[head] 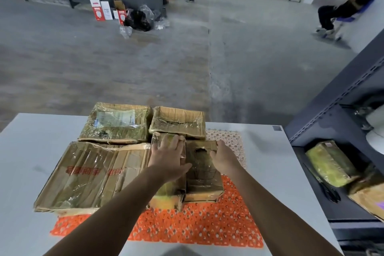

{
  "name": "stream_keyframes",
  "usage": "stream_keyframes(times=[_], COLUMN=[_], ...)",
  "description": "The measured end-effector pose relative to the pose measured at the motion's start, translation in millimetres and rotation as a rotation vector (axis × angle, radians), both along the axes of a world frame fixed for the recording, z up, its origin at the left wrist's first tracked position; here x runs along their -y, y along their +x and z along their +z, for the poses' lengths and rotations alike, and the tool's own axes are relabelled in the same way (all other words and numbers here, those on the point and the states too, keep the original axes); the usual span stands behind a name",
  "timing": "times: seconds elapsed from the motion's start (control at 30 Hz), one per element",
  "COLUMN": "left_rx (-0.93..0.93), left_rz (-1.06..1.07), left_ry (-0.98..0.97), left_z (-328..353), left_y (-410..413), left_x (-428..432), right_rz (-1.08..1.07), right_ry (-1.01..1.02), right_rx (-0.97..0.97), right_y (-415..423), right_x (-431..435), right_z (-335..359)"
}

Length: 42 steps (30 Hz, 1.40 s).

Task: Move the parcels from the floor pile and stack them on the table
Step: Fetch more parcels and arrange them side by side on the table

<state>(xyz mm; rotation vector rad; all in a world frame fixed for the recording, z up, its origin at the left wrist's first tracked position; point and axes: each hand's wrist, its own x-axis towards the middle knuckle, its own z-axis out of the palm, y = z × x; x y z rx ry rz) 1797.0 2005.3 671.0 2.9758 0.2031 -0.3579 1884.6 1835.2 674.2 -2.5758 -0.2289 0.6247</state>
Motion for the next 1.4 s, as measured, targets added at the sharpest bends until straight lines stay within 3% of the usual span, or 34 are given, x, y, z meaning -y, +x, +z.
stream_keyframes(times=[0.27, 0.83, 1.03, 1.23, 1.4], left_rx=[0.120, 0.214, 0.242, 0.305, 0.386], left_rz=[-0.051, -0.119, 0.015, 0.319, 0.515], left_ry=[-0.030, -0.137, -0.179, -0.310, -0.187], left_z=[6, 11, 29, 51, 57], left_y=[2, -46, -85, -151, -256], left_x=[-14, 6, 16, 31, 55], right_rz=[0.066, 0.025, 0.144, 0.292, 0.528], right_ry=[-0.246, -0.263, -0.171, 0.038, 0.159], right_rx=[0.170, 0.327, 0.347, 0.395, 0.398], right_y=[-11, -84, -105, -146, -207], right_x=[-6, 3, 2, 1, -6], right_z=[-2, 16, 32, 46, 46])
